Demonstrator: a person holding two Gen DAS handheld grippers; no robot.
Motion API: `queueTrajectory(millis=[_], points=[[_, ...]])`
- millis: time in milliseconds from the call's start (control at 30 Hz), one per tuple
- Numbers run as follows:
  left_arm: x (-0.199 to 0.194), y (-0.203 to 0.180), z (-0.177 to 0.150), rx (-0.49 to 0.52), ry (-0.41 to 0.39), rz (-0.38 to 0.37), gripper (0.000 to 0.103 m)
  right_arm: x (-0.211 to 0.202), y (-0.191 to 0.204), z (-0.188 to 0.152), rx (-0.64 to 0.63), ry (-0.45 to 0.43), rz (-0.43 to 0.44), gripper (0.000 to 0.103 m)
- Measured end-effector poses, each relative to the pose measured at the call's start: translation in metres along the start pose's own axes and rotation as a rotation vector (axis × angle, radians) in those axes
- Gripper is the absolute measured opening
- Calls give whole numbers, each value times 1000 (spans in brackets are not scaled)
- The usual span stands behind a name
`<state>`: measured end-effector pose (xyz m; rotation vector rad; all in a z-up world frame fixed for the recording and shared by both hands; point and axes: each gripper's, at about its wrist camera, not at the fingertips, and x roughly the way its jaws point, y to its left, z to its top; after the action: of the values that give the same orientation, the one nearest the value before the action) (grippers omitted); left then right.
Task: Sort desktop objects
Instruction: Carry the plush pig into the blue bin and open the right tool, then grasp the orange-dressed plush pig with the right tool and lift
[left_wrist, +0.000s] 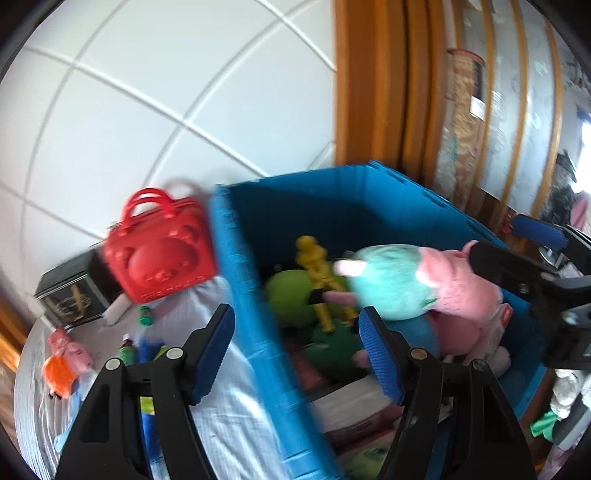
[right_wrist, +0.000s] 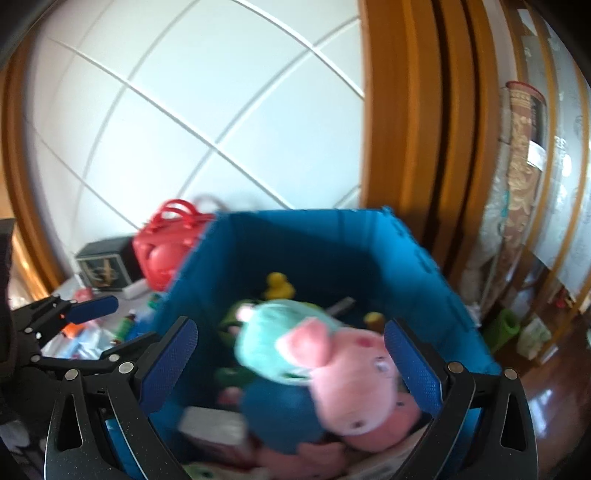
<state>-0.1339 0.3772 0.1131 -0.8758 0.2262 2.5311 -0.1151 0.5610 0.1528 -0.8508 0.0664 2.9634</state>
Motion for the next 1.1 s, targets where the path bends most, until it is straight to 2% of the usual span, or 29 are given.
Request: queueTrajectory(millis=[200,467,633,833,967,1033,1100], points=[[-31,78,-35,-75,-28,59,69,-8,81,3,-52,-24,77,103],[-65,213,-88,-171,-21,212,69,11,210,8,-116,0,187,103],[-76,290,-119,-215,6,293,69,44,287,-4,-157,60,250,103],[-73,364,-150,-284,51,347,69,98,367,-20,-219,162,286,103],[-67,411,-168,-339,79,382,69,130,402,-23,-251,194,299,103],[-63,431,-176,-359,88,400,69,154,417,-22,-257,239,308,103],[-59,449,-182,-378,97,420,69,175,435,-10,-257,255,335,103]])
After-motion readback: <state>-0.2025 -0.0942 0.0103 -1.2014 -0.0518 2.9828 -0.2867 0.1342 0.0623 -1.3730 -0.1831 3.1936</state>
